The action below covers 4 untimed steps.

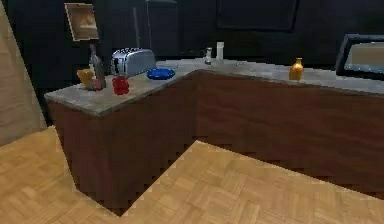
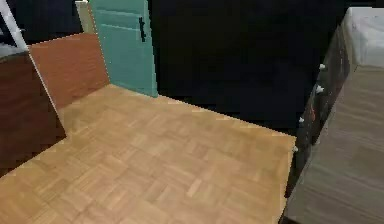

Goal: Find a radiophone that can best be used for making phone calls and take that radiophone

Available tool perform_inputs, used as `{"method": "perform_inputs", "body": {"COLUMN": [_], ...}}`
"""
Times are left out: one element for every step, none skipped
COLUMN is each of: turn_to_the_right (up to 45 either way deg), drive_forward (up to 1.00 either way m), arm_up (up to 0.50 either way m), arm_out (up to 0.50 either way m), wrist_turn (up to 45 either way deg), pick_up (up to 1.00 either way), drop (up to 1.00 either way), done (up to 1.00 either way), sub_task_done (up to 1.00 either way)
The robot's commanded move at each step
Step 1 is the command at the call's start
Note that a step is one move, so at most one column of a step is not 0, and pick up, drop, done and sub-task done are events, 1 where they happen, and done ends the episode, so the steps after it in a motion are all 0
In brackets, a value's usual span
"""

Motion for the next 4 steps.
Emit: {"method": "perform_inputs", "body": {"turn_to_the_right": [45.0, 21.0, 0.0, 0.0], "drive_forward": [0.0, 0.0, 1.0, 1.0], "arm_up": [0.0, 0.0, 0.0, 0.0], "arm_out": [0.0, 0.0, 0.0, 0.0], "wrist_turn": [0.0, 0.0, 0.0, 0.0], "pick_up": [0.0, 0.0, 0.0, 0.0], "drop": [0.0, 0.0, 0.0, 0.0], "done": [0.0, 0.0, 0.0, 0.0], "sub_task_done": [0.0, 0.0, 0.0, 0.0]}}
